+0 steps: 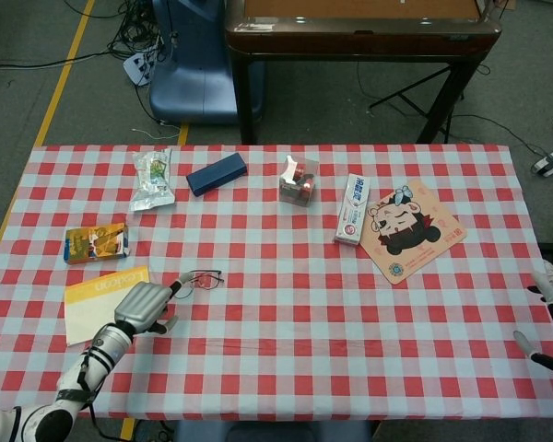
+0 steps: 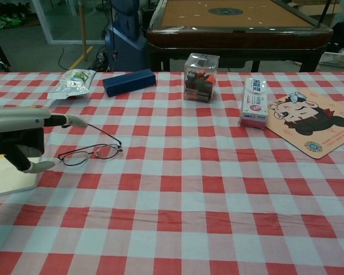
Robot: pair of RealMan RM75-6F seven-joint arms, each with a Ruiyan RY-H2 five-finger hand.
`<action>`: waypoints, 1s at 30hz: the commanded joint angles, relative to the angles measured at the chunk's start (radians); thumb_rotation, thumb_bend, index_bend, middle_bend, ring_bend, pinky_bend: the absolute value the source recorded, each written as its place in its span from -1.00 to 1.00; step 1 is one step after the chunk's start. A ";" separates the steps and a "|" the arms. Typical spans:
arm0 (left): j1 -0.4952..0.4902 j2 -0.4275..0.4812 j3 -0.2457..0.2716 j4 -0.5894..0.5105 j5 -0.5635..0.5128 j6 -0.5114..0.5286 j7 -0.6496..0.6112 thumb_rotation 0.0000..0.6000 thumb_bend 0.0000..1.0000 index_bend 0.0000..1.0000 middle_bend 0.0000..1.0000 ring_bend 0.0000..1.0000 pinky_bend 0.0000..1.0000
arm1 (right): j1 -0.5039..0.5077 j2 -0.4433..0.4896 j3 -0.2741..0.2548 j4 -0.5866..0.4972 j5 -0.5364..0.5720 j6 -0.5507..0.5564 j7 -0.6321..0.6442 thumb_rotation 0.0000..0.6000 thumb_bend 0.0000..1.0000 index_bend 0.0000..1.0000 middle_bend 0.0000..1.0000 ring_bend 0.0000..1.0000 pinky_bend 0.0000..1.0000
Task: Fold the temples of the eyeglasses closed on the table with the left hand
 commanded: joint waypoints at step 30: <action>-0.019 -0.014 0.049 0.097 -0.106 -0.101 -0.058 1.00 -0.14 -0.92 1.00 0.91 1.00 | -0.011 0.006 -0.003 -0.010 -0.003 0.015 -0.006 1.00 -0.54 -1.00 -0.49 -0.40 -0.59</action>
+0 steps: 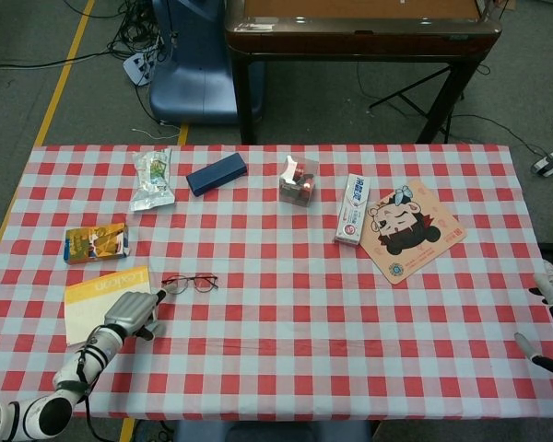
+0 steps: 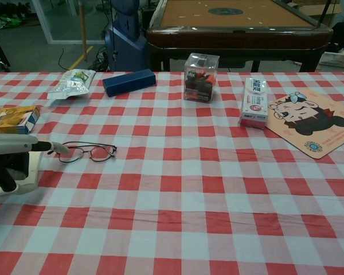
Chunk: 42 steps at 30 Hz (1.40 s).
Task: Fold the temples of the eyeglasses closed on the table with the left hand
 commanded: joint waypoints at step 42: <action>-0.020 -0.030 -0.014 0.029 0.001 0.007 -0.027 1.00 -0.14 -0.91 1.00 0.91 1.00 | -0.015 -0.001 0.002 0.012 0.009 0.010 0.010 1.00 -0.54 -1.00 -0.49 -0.40 -0.59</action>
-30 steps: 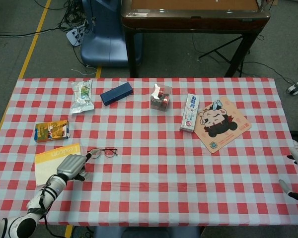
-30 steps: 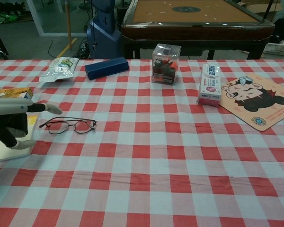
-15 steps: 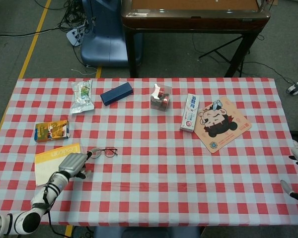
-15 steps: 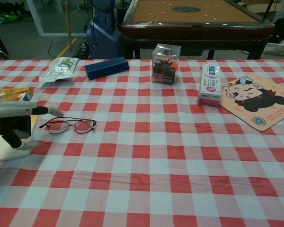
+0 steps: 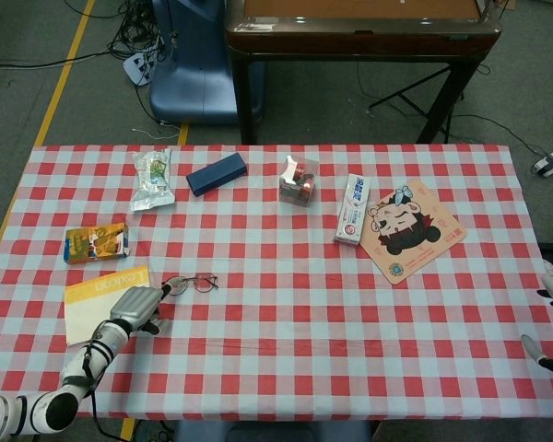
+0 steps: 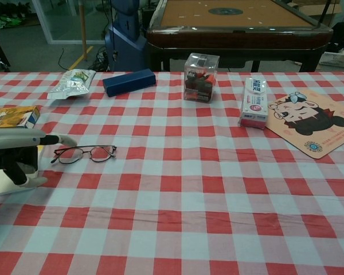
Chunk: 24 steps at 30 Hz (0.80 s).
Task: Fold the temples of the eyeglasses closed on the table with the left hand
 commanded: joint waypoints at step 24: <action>0.339 0.114 -0.002 -0.075 0.331 0.631 -0.014 1.00 -0.20 -0.90 -0.49 -0.46 -0.18 | 0.032 0.017 0.003 -0.010 0.010 -0.066 -0.001 1.00 -0.54 -1.00 -0.51 -0.41 -0.59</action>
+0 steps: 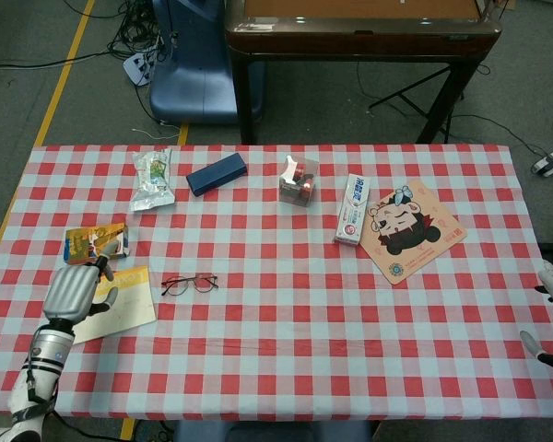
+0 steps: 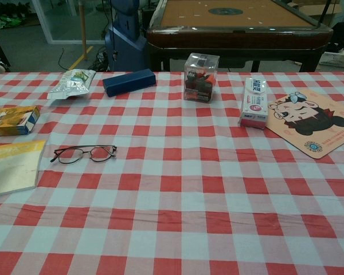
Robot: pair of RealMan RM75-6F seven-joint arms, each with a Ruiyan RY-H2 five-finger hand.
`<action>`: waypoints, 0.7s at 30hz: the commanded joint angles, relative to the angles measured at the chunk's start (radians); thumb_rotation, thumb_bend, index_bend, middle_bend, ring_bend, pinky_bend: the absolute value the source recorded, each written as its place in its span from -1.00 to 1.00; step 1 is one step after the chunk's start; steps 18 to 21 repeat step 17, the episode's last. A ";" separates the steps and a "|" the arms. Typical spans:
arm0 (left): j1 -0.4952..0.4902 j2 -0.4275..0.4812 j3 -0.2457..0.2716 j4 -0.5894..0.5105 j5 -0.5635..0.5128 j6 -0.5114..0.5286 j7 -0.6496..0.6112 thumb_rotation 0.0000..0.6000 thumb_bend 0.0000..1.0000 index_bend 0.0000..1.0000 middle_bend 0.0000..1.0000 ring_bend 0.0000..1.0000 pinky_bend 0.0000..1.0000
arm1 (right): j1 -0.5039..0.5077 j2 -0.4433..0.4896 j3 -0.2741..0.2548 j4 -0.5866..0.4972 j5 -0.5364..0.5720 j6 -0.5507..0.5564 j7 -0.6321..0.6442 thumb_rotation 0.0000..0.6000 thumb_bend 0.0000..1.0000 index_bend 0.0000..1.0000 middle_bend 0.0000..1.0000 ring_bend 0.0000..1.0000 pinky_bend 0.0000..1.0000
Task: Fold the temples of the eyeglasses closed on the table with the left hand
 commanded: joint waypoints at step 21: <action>0.319 -0.055 0.059 0.083 0.286 0.354 -0.020 0.57 -0.46 -0.92 -0.72 -0.67 -0.62 | 0.036 -0.011 -0.008 -0.010 -0.008 -0.051 -0.020 1.00 -0.53 -1.00 -0.58 -0.60 -0.59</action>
